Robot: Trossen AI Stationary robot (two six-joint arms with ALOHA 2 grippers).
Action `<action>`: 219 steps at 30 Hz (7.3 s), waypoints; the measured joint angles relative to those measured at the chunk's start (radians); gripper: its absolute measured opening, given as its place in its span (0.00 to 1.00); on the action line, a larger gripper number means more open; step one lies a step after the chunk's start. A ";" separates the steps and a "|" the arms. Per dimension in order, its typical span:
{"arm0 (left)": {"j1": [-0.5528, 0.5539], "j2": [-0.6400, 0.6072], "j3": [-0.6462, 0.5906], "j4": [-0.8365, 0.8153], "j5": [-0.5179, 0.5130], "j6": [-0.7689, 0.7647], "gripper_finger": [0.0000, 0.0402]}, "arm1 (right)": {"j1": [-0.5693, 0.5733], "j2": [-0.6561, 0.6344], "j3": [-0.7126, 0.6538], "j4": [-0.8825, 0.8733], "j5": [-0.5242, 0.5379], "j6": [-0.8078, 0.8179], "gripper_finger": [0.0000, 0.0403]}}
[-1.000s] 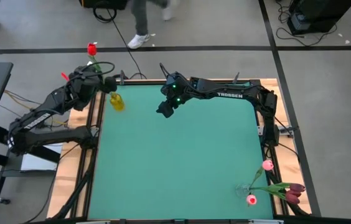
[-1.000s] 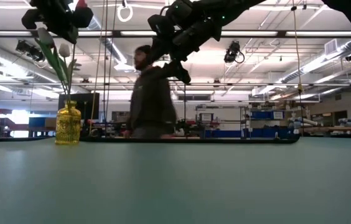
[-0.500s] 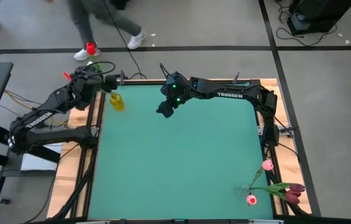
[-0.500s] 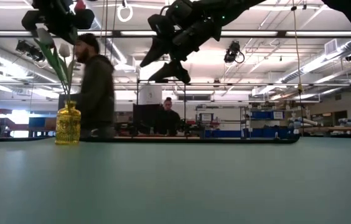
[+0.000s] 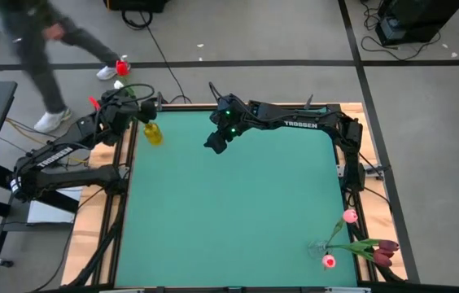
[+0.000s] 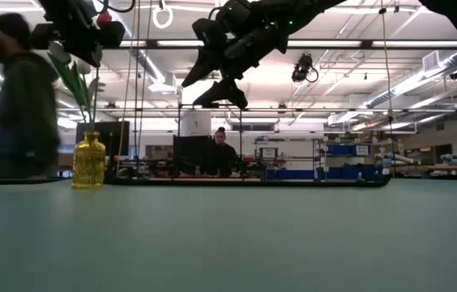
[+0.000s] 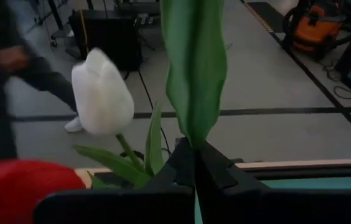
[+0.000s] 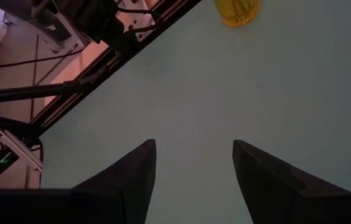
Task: Sort flowers into vase by color
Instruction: Put the red tulip in the yellow vase, then return to Home Position
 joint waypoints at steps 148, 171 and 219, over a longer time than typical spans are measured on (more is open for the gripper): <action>-0.355 -0.805 -0.585 0.349 0.917 0.526 0.01 | 0.212 -1.828 -1.540 0.539 0.297 -0.404 0.00; -0.356 -0.804 -0.823 0.654 0.969 0.497 0.02 | 0.190 -1.979 -1.698 0.569 0.177 -0.309 0.00; -0.434 -0.726 -0.949 0.880 0.915 0.442 0.02 | 0.198 -1.979 -1.697 0.572 0.199 -0.260 0.10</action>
